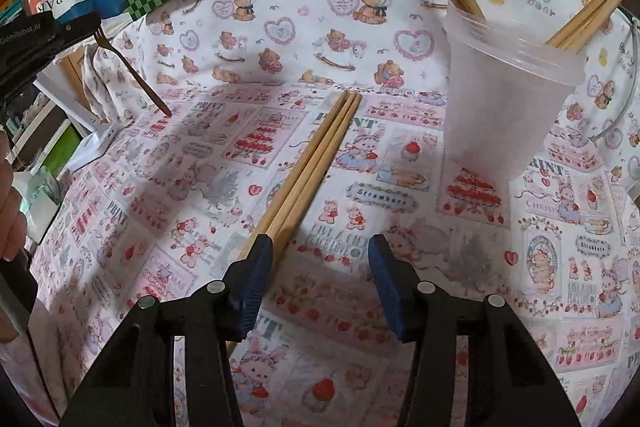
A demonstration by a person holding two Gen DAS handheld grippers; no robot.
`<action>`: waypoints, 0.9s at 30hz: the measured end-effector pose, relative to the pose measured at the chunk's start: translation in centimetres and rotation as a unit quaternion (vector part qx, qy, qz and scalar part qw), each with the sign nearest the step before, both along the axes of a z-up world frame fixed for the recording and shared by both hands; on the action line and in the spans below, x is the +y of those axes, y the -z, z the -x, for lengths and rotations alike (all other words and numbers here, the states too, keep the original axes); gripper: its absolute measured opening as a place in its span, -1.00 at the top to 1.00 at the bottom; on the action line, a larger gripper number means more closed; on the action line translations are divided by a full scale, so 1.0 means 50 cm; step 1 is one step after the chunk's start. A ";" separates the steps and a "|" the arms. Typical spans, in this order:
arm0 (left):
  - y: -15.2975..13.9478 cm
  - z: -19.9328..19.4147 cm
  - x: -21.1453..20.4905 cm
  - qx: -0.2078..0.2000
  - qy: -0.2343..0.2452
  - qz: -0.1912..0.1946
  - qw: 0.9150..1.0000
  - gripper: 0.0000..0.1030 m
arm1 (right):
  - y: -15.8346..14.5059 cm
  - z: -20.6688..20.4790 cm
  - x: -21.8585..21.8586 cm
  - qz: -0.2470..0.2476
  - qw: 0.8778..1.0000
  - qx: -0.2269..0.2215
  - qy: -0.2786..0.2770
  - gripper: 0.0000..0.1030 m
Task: Organize utensils
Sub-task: 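Close the right tool on a bamboo chopstick and lift it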
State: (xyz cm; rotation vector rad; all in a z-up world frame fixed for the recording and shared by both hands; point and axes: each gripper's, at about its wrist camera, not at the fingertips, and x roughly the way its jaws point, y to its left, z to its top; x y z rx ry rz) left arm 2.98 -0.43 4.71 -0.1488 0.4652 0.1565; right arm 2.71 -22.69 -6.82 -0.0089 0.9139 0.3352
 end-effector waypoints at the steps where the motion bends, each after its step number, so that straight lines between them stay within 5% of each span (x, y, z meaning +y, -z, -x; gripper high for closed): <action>1: 0.001 -0.002 0.004 0.002 0.000 0.005 1.000 0.98 | 0.000 -0.002 -0.001 -0.007 1.000 0.005 -0.002 -0.03; 19: -0.004 -0.002 0.028 0.001 -0.012 0.013 1.000 0.98 | 0.006 0.019 0.031 0.078 0.997 -0.012 -0.003 -0.02; 24: -0.010 0.006 0.020 -0.011 -0.001 0.015 1.000 0.98 | 0.005 0.030 0.044 0.092 0.996 -0.021 -0.007 0.81; 27: -0.013 0.010 0.011 -0.015 0.003 0.014 1.000 0.98 | -0.008 0.032 0.024 0.060 0.997 -0.036 0.014 0.84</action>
